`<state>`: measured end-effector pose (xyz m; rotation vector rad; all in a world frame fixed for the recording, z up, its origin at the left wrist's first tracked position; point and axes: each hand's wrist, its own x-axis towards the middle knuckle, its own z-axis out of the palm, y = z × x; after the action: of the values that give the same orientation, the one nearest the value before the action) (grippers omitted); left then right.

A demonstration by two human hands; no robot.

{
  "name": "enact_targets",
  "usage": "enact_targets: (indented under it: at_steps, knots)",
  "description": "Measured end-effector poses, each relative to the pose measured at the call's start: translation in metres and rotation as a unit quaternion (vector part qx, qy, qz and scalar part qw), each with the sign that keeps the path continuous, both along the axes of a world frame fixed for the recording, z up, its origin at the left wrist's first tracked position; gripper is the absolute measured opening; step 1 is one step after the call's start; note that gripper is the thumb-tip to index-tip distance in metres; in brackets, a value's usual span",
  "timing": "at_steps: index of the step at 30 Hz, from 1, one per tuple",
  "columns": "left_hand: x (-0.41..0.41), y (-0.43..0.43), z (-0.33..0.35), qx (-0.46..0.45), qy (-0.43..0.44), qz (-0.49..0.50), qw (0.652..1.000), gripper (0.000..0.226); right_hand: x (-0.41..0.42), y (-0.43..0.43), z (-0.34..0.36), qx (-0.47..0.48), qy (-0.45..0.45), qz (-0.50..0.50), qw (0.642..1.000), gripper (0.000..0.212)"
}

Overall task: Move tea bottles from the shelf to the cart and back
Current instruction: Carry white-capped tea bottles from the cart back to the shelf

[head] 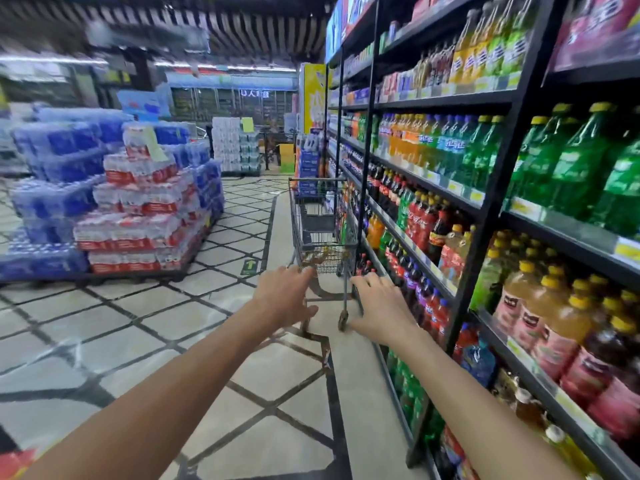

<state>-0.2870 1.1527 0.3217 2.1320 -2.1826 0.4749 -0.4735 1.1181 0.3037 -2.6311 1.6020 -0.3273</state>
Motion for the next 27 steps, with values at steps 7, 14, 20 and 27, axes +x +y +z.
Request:
enact_targets:
  at_steps: [7,14,20,27]
  knots:
    - [0.031,-0.076,-0.012,0.022,0.006,0.028,0.999,0.071,0.03,-0.082,-0.012,0.012,0.009,0.01,1.0,0.077]
    - [0.079,-0.169,-0.01,0.012,-0.001,0.015,1.0,0.071,0.084,-0.176,-0.021,0.02,0.005,0.016,1.0,0.076]
    - [0.134,-0.26,-0.006,0.009,0.004,0.008,1.0,0.069,0.136,-0.265,-0.019,0.019,0.014,0.0,1.0,0.076]
    - [0.185,-0.36,-0.013,0.006,-0.008,-0.012,1.0,0.073,0.187,-0.365,-0.028,0.016,0.018,-0.02,1.0,0.079]
